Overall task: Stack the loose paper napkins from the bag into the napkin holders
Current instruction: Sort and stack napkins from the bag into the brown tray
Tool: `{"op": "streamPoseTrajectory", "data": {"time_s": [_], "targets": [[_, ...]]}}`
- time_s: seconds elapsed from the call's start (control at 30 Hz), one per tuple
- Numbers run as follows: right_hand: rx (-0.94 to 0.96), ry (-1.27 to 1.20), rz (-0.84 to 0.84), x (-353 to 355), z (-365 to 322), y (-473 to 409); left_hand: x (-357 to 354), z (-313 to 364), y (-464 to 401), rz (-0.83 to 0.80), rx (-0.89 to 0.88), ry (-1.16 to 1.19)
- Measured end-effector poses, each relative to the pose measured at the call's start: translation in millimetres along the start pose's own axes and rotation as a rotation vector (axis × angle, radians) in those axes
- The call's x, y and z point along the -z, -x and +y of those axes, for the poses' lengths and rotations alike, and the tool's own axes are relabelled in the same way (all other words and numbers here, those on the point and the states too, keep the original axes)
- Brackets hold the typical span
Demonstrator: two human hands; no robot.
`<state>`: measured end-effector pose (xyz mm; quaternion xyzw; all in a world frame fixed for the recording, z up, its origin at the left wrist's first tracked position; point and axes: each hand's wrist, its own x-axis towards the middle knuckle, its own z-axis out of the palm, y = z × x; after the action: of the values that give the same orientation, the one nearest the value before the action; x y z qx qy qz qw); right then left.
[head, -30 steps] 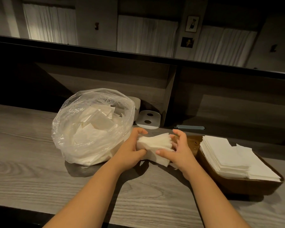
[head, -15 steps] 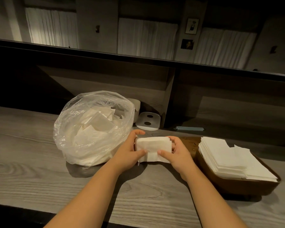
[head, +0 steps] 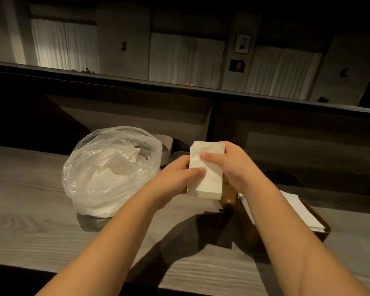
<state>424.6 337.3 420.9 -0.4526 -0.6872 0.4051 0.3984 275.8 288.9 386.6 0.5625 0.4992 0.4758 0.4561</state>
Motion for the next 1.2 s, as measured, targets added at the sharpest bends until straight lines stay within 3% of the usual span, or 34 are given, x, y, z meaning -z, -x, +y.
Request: {"op": "streamPoseTrajectory", "data": {"time_s": [0.17, 0.27, 0.37, 0.47, 0.63, 0.87, 1.03, 1.13, 1.2], "targets": [[-0.169, -0.232, 0.031, 35.6, -2.9, 18.1, -61.6, 30.2, -13.3, 0.159, 0.006, 0.135], [-0.175, -0.144, 0.054, 61.6, 1.1, 29.1, -97.5, 42.3, -21.9, 0.166, 0.000, 0.097], [-0.153, -0.076, 0.125, 101.1, 2.4, 40.1, -119.7, 51.2, -24.8, 0.070, -0.032, 0.066], [-0.199, -0.111, 0.225, 148.1, 10.8, 50.1, -126.3, 52.6, -29.7, 0.114, -0.088, -0.003], [-0.382, 0.130, 0.224, 177.6, 51.1, 52.6, -145.2, 31.0, -33.9, 0.117, -0.122, -0.250], [-0.395, 0.322, 0.191, 163.6, 88.0, 42.9, -170.1, 5.7, -38.2, 0.064, -0.074, -0.733], [-0.315, 0.547, 0.230, 160.4, 98.7, 42.5, -166.7, 6.0, -38.3, 0.101, -0.095, -0.837], [-0.087, 0.730, 0.253, 164.3, 93.1, 45.9, -163.9, 8.7, -36.9, 0.031, -0.130, -0.943], [0.094, 0.854, 0.068, 166.1, 90.6, 49.4, -163.0, 7.9, -36.5, -0.076, -0.113, -1.047]]}}
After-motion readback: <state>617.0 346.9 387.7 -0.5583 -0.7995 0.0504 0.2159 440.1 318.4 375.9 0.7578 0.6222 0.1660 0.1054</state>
